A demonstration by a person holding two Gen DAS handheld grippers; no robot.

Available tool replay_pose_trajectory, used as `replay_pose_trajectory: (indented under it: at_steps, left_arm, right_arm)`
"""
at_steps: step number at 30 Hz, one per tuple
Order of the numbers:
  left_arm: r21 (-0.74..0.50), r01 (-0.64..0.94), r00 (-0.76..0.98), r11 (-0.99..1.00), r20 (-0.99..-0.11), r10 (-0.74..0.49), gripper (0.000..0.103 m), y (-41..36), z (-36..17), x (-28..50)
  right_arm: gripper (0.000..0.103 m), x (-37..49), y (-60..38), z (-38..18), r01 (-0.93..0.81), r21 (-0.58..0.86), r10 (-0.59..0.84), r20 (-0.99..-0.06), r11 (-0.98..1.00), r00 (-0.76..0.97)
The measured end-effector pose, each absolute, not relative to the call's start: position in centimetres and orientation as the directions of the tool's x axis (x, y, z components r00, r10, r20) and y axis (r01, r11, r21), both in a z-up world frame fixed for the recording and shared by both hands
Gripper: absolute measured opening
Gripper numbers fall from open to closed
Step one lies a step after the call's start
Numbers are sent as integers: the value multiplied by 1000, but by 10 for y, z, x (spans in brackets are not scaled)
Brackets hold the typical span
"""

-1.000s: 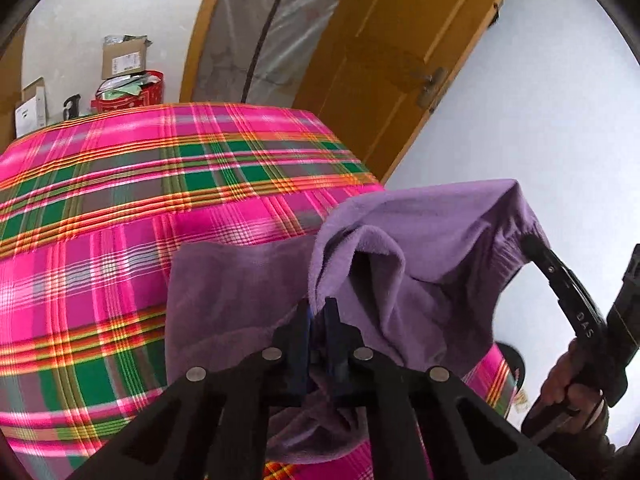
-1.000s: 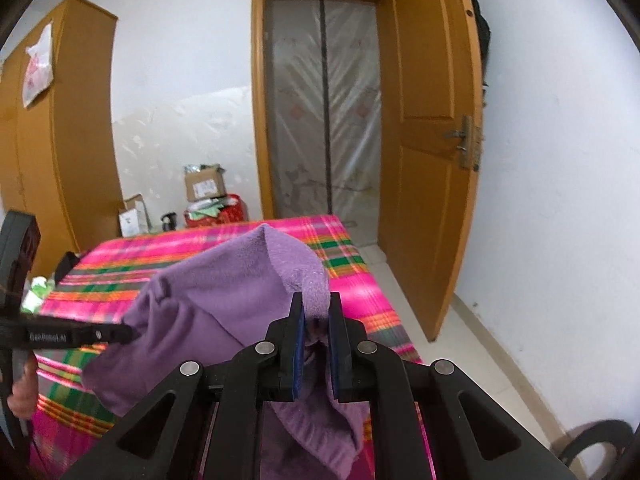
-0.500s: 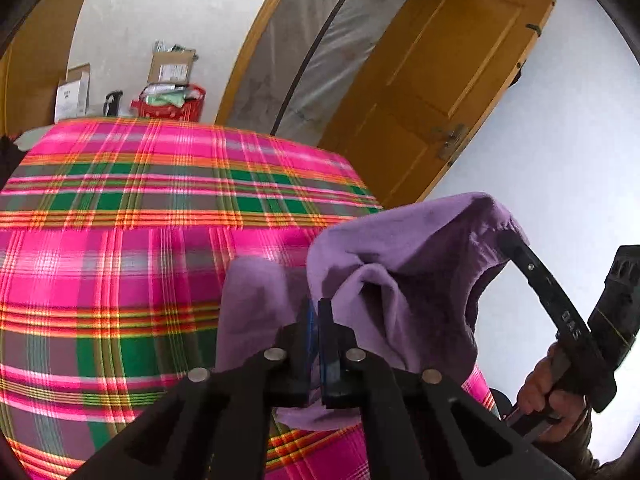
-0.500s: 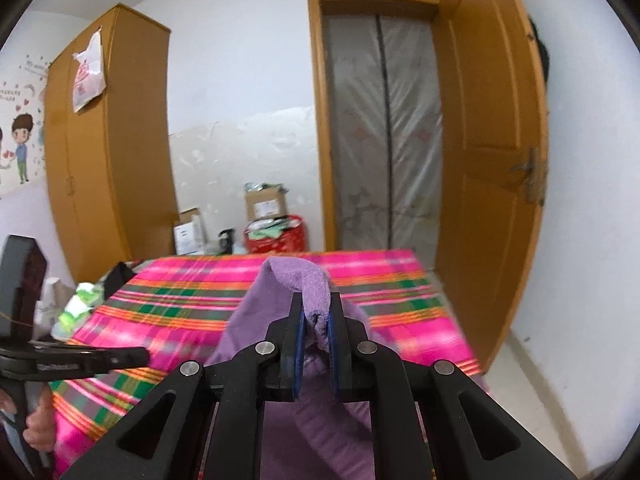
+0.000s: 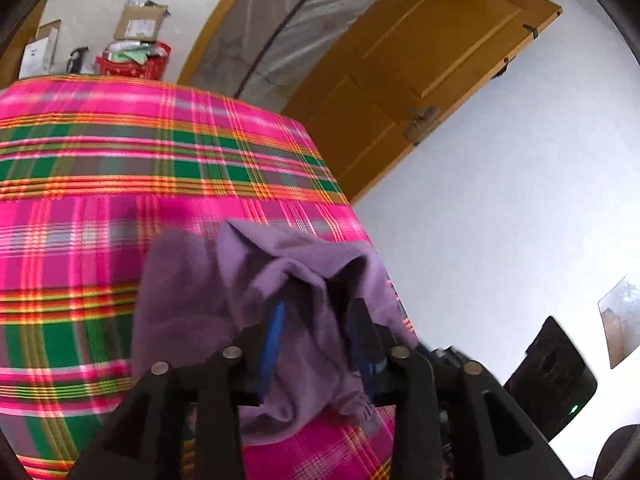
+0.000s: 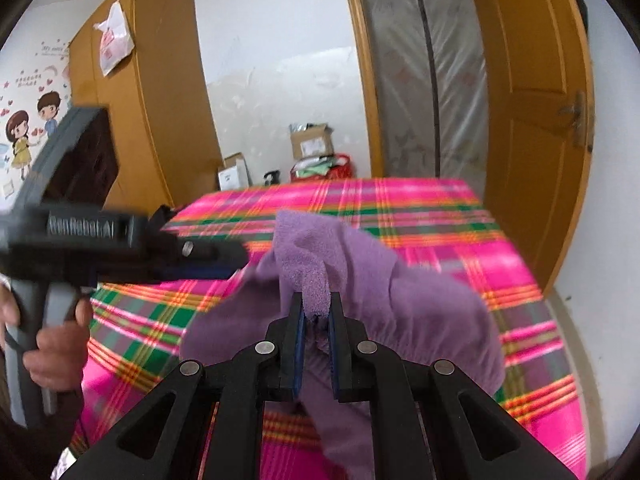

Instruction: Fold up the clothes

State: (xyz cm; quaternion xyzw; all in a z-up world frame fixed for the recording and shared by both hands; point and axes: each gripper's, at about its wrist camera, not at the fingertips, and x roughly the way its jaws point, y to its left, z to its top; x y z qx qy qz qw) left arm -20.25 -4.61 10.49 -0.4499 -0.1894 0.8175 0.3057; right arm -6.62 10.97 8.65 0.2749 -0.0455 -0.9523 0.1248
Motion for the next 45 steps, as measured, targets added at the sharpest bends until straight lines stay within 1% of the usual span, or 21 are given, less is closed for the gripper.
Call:
replay_pose_trajectory:
  at_steps: [5, 7, 9, 11, 12, 13, 14, 15, 17, 18, 19, 20, 24, 27, 29, 31, 32, 35, 37, 41, 45]
  left_arm:
    - [-645, -315, -332, -697, -613, 717, 41, -27, 96, -208]
    - [-639, -331, -314, -694, -619, 720, 42, -17, 94, -209]
    - [-614, -327, -303, -719, -652, 695, 42, -8, 90, -209]
    - [-622, -330, -303, -710, -642, 704, 42, -4, 89, -209]
    - [-629, -332, -305, -702, -633, 712, 40, -3, 88, -209]
    - [-637, -335, -306, -695, -624, 719, 33, -2, 87, -208]
    - [-630, -337, -318, -700, -623, 714, 16, -1, 88, -208]
    - [-619, -337, -331, -709, -627, 705, 6, -1, 88, -208]
    - [-626, -320, -346, -712, -622, 702, 4, -5, 88, -210]
    - [-632, -310, -357, -710, -615, 703, 3, -7, 90, -210]
    - [-635, -305, -368, -710, -609, 703, 3, -10, 91, -211]
    - [-638, -303, -380, -708, -601, 703, 3, -13, 93, -211]
    - [-666, -291, -424, -687, -554, 716, 3, -26, 103, -213]
    - [-679, -276, -456, -680, -531, 715, 3, -35, 109, -214]
    - [-688, -266, -466, -675, -521, 715, 3, -42, 112, -214]
    - [-694, -255, -481, -673, -513, 711, 3, -47, 114, -214]
    - [-699, -252, -483, -669, -508, 713, 3, -49, 115, -214]
    - [-709, -246, -496, -661, -494, 714, 3, -58, 117, -213]
    - [-712, -242, -507, -659, -486, 712, 3, -64, 118, -213]
    - [-719, -231, -530, -655, -471, 705, 3, -76, 120, -212]
    - [-718, -243, -546, -652, -454, 704, 3, -87, 124, -209]
  right_arm:
    - [10, -60, 108, 78, 235, 150, -279, -524, -960, -805]
    - [10, -57, 107, 78, 241, 145, -281, -522, -960, -806]
    - [10, -56, 106, 78, 250, 142, -287, -520, -958, -805]
    - [10, -54, 106, 78, 250, 134, -283, -520, -959, -806]
    - [10, -53, 106, 77, 256, 138, -290, -520, -957, -804]
    - [10, -52, 106, 77, 255, 136, -288, -520, -957, -804]
    - [11, -51, 107, 76, 254, 136, -287, -520, -958, -804]
    - [12, -50, 109, 75, 256, 140, -291, -522, -957, -802]
    - [15, -49, 113, 75, 254, 155, -297, -536, -955, -790]
    - [20, -48, 116, 74, 250, 165, -299, -545, -954, -783]
    - [27, -45, 120, 73, 242, 174, -298, -555, -955, -777]
    - [29, -42, 125, 71, 227, 178, -288, -560, -958, -777]
    - [30, -26, 147, 60, 139, 167, -212, -596, -976, -774]
    - [32, -16, 166, 48, 35, 126, -107, -631, -991, -769]
    - [37, -14, 177, 41, -12, 141, -84, -655, -990, -751]
    - [44, -16, 184, 34, -29, 181, -102, -670, -983, -736]
    - [45, -18, 184, 31, -28, 193, -111, -673, -981, -731]
    - [47, -21, 181, 23, -26, 209, -128, -689, -978, -714]
    - [48, -23, 175, 17, -29, 162, -95, -704, -986, -704]
    - [48, -23, 168, 6, -17, 143, -94, -727, -990, -680]
    - [47, -27, 169, 4, -41, 162, -90, -720, -986, -688]
